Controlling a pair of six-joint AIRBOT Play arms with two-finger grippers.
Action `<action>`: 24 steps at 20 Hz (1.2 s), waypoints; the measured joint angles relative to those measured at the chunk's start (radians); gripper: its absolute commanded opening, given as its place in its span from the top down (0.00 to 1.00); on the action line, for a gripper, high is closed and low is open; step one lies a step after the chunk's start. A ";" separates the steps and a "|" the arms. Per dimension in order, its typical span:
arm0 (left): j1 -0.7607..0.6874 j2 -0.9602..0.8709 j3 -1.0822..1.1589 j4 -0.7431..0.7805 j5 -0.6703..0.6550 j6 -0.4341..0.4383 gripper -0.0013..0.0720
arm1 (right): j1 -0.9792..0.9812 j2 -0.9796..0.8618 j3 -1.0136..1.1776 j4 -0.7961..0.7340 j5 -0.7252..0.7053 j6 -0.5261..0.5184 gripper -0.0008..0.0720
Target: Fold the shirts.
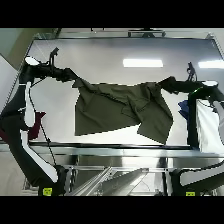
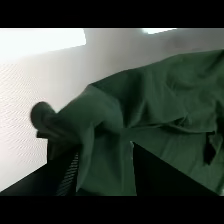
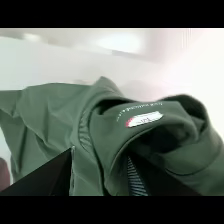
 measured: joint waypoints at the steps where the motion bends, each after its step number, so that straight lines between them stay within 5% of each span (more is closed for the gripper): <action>1: 0.013 0.001 0.017 0.002 -0.040 -0.024 0.52 | -0.025 0.008 0.021 -0.045 0.035 0.001 0.45; 5: 0.071 0.092 -0.104 0.005 -0.169 -0.090 0.52 | -0.104 0.051 0.053 -0.274 0.167 0.029 0.45; 10: 0.119 0.336 -0.557 0.093 -0.197 -0.123 0.52 | -0.171 0.077 0.007 -0.434 0.279 0.039 0.46; 20: 0.109 0.597 -1.235 0.163 0.114 -0.114 0.52 | -0.207 0.082 -0.019 -0.505 0.297 -0.010 0.44; 22: 0.075 0.581 -1.282 0.093 0.148 -0.077 0.57 | -0.207 0.082 -0.019 -0.507 0.295 -0.014 0.20; 24: 0.032 0.544 -1.294 0.051 0.175 -0.044 0.68 | -0.207 0.082 -0.019 -0.509 0.295 -0.015 0.13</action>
